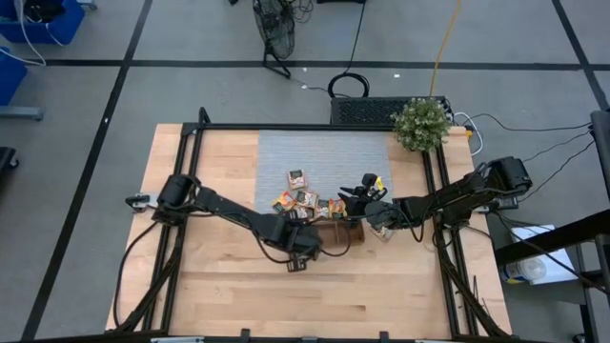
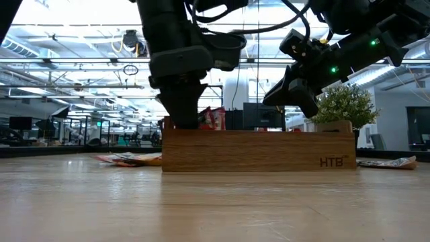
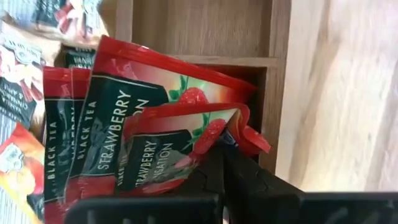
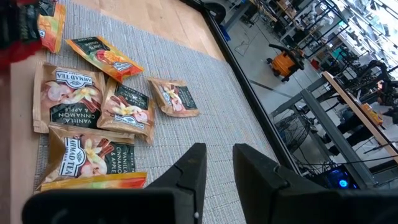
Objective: Pick & Place Tea
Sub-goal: Put the red tea bag into the left section of the wooden organizer
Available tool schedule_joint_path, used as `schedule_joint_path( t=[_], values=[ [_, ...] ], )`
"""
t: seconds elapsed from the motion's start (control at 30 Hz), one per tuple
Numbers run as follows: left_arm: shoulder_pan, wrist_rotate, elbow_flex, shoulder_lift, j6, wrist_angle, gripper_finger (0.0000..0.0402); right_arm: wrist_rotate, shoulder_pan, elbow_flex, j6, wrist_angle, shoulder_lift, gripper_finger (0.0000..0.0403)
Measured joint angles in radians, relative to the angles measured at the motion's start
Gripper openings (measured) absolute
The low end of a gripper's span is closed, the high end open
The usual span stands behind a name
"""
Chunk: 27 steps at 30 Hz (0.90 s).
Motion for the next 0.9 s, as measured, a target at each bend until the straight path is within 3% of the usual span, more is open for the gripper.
schedule_joint_path(
  t=[0.33, 0.9],
  values=[
    [0.029, 0.081, -0.175, -0.011, -0.092, 0.227, 0.0005, 0.000, 0.000, 0.000, 0.000, 0.000, 0.000, 0.0070],
    [0.068, 0.189, -0.177, -0.012, -0.286, 0.228, 0.0003, 0.000, 0.000, 0.000, 0.006, 0.000, 0.000, 0.0070]
  ],
)
